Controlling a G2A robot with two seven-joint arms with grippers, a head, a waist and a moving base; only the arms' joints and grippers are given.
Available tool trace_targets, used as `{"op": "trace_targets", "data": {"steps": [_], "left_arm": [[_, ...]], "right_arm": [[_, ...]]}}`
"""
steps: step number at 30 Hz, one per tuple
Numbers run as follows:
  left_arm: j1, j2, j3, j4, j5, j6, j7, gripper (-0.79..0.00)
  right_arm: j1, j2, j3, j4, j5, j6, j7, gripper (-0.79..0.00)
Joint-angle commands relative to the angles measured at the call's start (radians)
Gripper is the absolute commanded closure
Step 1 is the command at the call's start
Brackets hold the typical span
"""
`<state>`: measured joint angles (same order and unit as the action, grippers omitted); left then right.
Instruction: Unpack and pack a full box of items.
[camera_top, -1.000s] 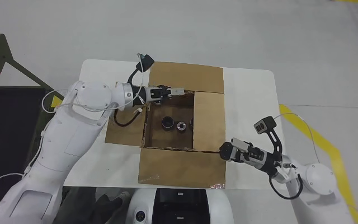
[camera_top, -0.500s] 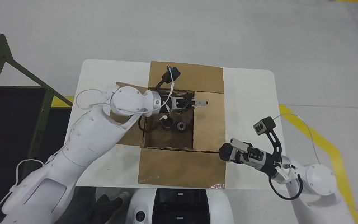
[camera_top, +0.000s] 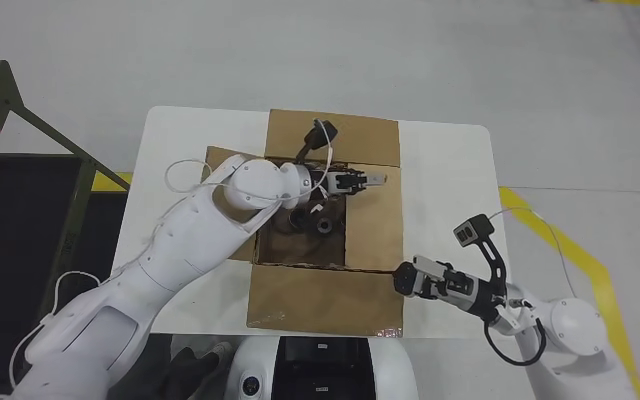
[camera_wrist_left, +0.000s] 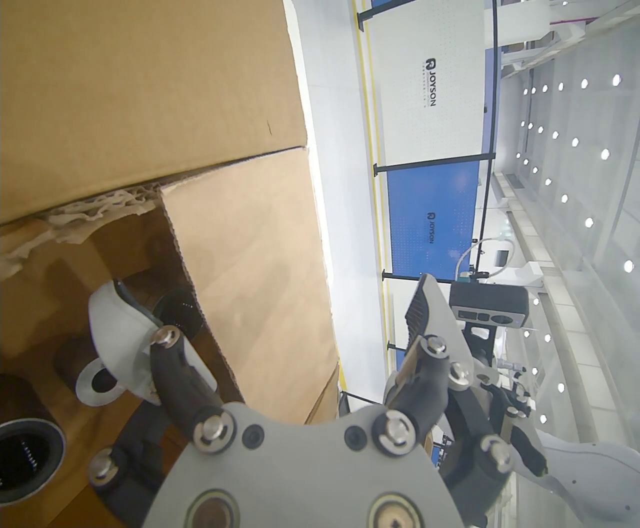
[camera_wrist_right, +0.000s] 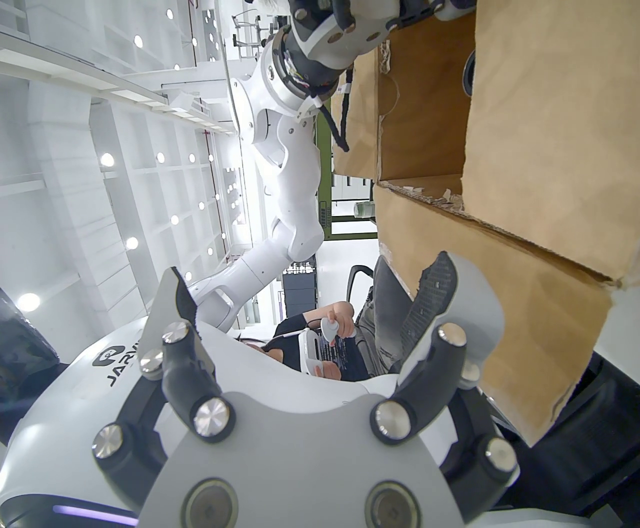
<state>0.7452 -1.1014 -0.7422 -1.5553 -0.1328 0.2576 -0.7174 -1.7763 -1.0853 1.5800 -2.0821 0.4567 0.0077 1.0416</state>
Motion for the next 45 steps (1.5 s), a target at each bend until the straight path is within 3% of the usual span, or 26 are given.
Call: {"op": "trace_targets", "data": {"steps": [1, 17, 23, 27, 32, 36, 41, 45], "left_arm": [[-0.005, -0.006, 0.001, 0.012, -0.011, -0.007, 0.007, -0.785], [0.014, -0.009, -0.057, -0.030, -0.013, -0.030, -0.053, -0.785], [0.026, -0.014, -0.051, -0.002, 0.017, -0.007, -0.045, -0.785], [0.026, -0.021, -0.048, 0.016, 0.010, -0.009, -0.055, -0.785], [0.013, -0.032, -0.041, 0.031, -0.002, -0.013, -0.058, -0.785], [-0.001, -0.041, -0.046, 0.044, -0.044, -0.026, -0.077, -0.785], [0.021, -0.037, -0.105, 0.042, -0.092, -0.058, -0.050, -0.785], [0.021, -0.037, -0.105, 0.042, -0.092, -0.058, -0.050, -0.785]], "right_arm": [[-0.001, 0.001, -0.001, -0.001, -0.002, 0.001, 0.001, -0.785], [0.013, 0.013, -0.028, -0.009, -0.020, 0.013, 0.020, -0.785], [0.029, 0.017, -0.035, -0.017, -0.021, 0.026, 0.014, -0.785], [0.134, 0.021, -0.027, -0.025, 0.013, 0.125, 0.006, -0.785], [0.378, 0.025, -0.041, 0.062, 0.068, 0.284, 0.017, -0.785], [0.524, 0.023, -0.106, 0.137, 0.080, 0.346, 0.013, -0.785], [0.575, 0.022, -0.118, 0.177, 0.055, 0.343, -0.036, -0.785], [0.575, 0.022, -0.118, 0.177, 0.055, 0.343, -0.036, -0.785]]}}
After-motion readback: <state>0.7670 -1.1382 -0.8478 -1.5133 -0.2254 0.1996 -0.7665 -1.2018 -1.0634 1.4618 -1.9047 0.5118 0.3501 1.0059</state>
